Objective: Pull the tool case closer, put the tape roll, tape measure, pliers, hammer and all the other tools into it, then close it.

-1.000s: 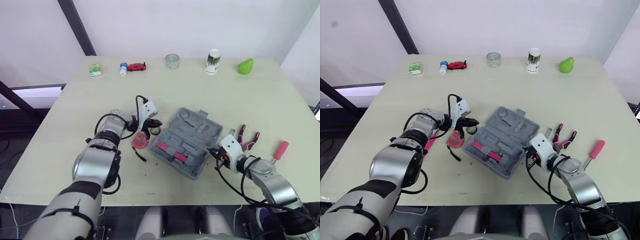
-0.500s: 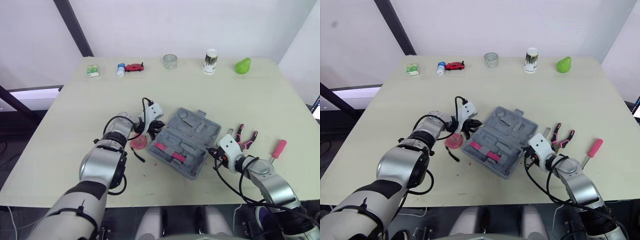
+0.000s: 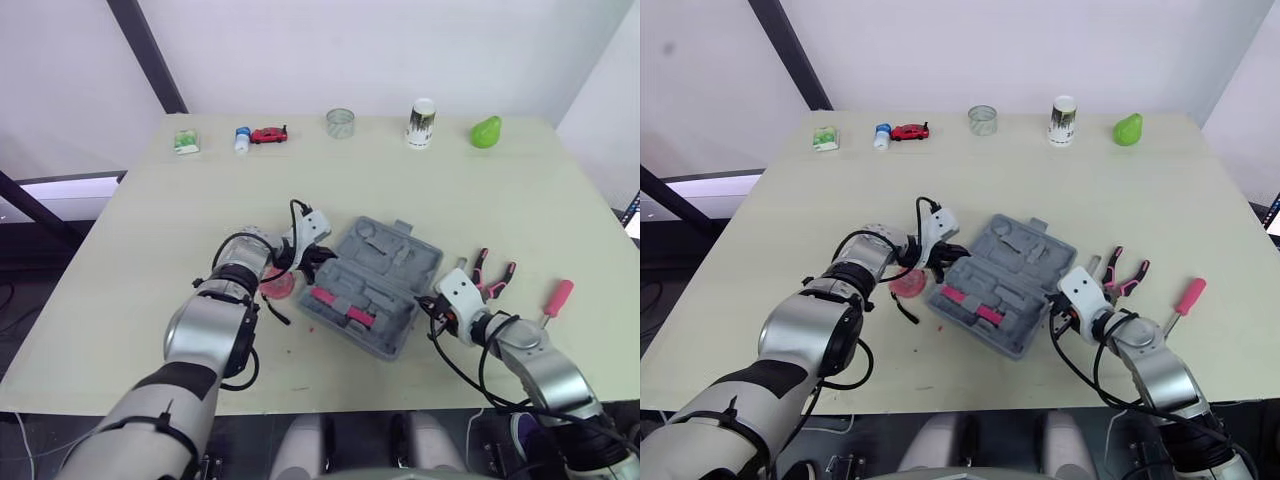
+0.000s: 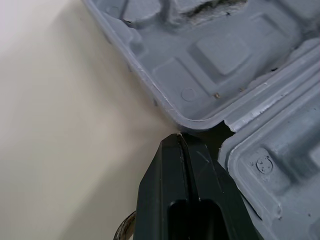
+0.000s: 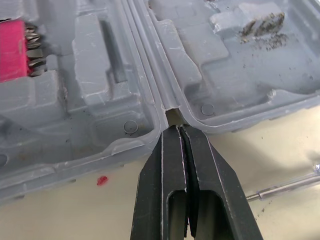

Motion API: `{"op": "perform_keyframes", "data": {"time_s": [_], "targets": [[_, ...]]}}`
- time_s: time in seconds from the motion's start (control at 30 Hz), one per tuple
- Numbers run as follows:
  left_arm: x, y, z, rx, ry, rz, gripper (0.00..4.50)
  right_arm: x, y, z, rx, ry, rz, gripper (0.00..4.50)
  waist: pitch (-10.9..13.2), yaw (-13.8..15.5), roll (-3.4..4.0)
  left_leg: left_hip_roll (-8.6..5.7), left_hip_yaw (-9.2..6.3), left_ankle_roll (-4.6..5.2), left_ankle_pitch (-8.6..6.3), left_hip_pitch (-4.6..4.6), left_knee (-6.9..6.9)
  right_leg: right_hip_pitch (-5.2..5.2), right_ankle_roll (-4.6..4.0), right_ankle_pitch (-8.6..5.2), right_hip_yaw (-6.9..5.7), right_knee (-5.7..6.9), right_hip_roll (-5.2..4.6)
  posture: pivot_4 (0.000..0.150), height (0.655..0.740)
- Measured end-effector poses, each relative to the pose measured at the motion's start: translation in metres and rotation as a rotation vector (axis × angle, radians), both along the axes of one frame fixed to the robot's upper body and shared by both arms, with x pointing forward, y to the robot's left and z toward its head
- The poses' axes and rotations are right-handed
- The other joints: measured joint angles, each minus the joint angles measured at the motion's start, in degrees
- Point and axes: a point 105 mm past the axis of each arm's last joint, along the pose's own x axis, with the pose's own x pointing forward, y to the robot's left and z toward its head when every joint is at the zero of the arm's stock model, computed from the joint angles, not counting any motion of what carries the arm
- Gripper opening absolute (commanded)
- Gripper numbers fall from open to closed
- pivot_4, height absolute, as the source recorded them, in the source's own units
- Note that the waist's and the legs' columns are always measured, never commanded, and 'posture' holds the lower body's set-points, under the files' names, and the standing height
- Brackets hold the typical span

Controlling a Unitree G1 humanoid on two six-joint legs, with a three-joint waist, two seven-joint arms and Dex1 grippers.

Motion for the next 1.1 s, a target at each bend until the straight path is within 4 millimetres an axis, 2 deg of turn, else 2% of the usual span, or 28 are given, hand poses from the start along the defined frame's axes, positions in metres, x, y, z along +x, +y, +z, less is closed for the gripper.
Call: {"op": "perform_keyframes", "data": {"time_s": [0.3,0.53,0.77,1.1], "targets": [[-0.012,0.009,-0.001,0.01,0.087,-0.075,0.0,0.001,-0.002,-0.001,0.0,-0.011,0.023,0.05,0.0,0.0,0.0,0.0,0.0,0.0,0.0,0.0,0.0,0.0,0.0,0.0,0.0,0.0,0.0,0.15,0.74],[-0.016,0.008,-0.003,0.039,0.102,-0.119,0.0,-0.003,-0.005,-0.001,-0.002,0.007,0.067,0.05,0.0,0.0,0.0,0.0,-0.01,0.01,0.0,0.0,0.0,0.0,0.0,0.0,0.01,0.01,0.0,0.15,0.74],[-0.031,0.005,-0.009,0.033,0.17,-0.23,0.0,-0.01,-0.011,-0.002,-0.002,0.043,0.122,0.05,0.0,0.0,0.0,0.0,0.0,0.01,-0.01,0.01,0.0,0.01,0.0,0.0,0.01,0.0,0.0,0.15,0.74],[-0.052,0.007,-0.017,-0.04,0.25,-0.287,0.0,-0.024,-0.018,-0.005,0.048,0.113,0.18,0.05,0.0,0.0,0.0,0.02,0.01,0.01,-0.01,0.03,0.01,0.01,0.0,0.0,0.04,0.03,0.0,0.15,0.74]]}}
